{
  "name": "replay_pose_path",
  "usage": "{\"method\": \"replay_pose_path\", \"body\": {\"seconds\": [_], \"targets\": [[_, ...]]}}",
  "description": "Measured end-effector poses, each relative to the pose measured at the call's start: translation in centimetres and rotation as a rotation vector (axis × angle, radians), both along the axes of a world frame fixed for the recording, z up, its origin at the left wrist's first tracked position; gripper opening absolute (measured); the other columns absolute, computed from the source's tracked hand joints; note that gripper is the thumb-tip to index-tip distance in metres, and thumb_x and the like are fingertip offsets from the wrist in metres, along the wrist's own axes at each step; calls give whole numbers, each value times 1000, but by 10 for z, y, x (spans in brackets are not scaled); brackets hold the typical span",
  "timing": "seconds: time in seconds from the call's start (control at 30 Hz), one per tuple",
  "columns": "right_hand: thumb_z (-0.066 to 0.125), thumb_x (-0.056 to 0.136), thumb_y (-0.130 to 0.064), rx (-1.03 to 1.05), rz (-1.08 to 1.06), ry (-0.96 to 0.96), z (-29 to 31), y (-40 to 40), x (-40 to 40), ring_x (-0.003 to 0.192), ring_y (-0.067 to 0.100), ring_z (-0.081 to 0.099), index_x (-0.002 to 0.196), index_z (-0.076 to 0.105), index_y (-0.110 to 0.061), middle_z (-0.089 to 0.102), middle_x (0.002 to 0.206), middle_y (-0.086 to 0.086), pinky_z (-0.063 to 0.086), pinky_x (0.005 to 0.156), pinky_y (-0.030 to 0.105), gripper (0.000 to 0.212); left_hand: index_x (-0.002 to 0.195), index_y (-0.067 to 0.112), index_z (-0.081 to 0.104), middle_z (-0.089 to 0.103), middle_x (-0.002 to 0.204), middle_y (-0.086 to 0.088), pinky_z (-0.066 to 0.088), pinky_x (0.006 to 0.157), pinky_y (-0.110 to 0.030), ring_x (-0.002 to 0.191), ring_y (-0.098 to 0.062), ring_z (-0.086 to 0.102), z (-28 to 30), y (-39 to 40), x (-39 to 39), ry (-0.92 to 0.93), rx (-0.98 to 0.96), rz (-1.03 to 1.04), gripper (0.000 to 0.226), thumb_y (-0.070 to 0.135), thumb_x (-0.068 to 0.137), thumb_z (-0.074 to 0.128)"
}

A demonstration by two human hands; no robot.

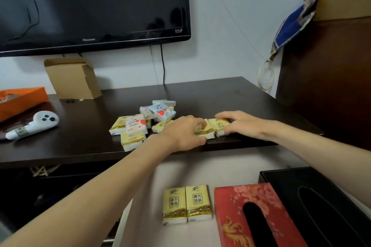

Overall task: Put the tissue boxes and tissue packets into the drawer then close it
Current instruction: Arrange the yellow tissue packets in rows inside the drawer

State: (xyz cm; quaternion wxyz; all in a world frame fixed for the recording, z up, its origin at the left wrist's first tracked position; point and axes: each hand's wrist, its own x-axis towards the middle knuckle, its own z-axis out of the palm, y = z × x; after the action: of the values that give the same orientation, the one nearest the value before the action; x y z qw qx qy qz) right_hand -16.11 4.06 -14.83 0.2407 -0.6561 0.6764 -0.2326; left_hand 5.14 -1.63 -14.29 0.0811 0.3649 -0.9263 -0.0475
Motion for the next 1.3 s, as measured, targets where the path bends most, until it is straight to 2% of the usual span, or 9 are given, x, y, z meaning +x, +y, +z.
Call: {"method": "replay_pose_path", "body": {"seconds": [0.17, 0.3, 0.43, 0.57, 0.73, 0.83, 0.97, 1.13, 1.3], "targets": [[82, 80, -28, -165, -9, 212, 2, 11, -1, 113, 17, 57, 135, 62, -22, 61, 126, 0, 46, 99, 32, 59, 131, 28, 56, 59, 123, -3, 47, 93, -38, 112, -25, 57, 11, 10, 6, 23, -15, -25, 59, 45, 78, 76], [82, 77, -45, -302, -21, 101, -1, 43, 6, 107, 4, 61, 131, 61, -31, 66, 118, -14, 49, 87, 26, 60, 129, 27, 56, 59, 124, 2, 49, 94, -39, 111, -18, 57, 12, 40, 45, 144, 19, -75, 61, 46, 77, 79], [82, 70, -57, -232, 60, -21, -10, 81, 36, 107, -5, 61, 125, 61, -44, 69, 111, -26, 49, 84, 19, 60, 122, 42, 54, 58, 120, 21, 52, 88, -24, 107, 1, 56, -6, 78, 105, 234, 170, -87, 58, 52, 72, 81], [80, 69, -64, -132, 166, 175, -27, 116, 87, 104, -3, 60, 123, 59, -44, 66, 108, -25, 51, 83, 17, 61, 114, 44, 53, 56, 115, 25, 50, 91, -30, 106, 4, 50, -43, 112, 143, 145, 167, -47, 54, 60, 69, 79], [66, 75, -72, -100, 309, 515, -46, 140, 131, 100, 6, 51, 112, 55, -38, 56, 104, -19, 39, 89, 30, 51, 110, 36, 55, 58, 111, 17, 47, 84, -30, 106, -7, 50, -80, 137, 158, -27, 75, -107, 51, 65, 71, 72], [59, 76, -77, -45, 354, 579, -54, 142, 136, 104, 2, 44, 104, 57, -38, 49, 99, -23, 21, 114, 31, 48, 110, 32, 55, 61, 114, 12, 47, 84, -32, 107, -12, 52, -90, 144, 157, -99, 19, -171, 52, 67, 74, 68], [59, 76, -79, 29, 401, 700, -54, 141, 140, 121, 9, 44, 101, 61, -38, 52, 108, -21, 12, 122, 42, 48, 118, 27, 58, 59, 119, 8, 46, 87, -35, 109, -16, 54, -91, 145, 155, -195, -38, -203, 61, 72, 77, 62], [61, 79, -72, -3, 406, 654, -45, 137, 142, 114, 13, 51, 107, 67, -36, 58, 113, -14, 35, 105, 37, 46, 122, 28, 65, 52, 129, 9, 49, 88, -37, 114, -15, 52, -83, 145, 158, -190, 20, -212, 65, 78, 85, 45], [70, 73, -70, 6, 383, 774, -42, 116, 145, 111, 21, 55, 119, 60, -25, 60, 117, -5, 43, 96, 38, 65, 141, 23, 48, 42, 149, 2, 41, 106, -34, 136, -17, 41, -72, 121, 155, -175, -59, -224, 72, 64, 84, 62]]}}
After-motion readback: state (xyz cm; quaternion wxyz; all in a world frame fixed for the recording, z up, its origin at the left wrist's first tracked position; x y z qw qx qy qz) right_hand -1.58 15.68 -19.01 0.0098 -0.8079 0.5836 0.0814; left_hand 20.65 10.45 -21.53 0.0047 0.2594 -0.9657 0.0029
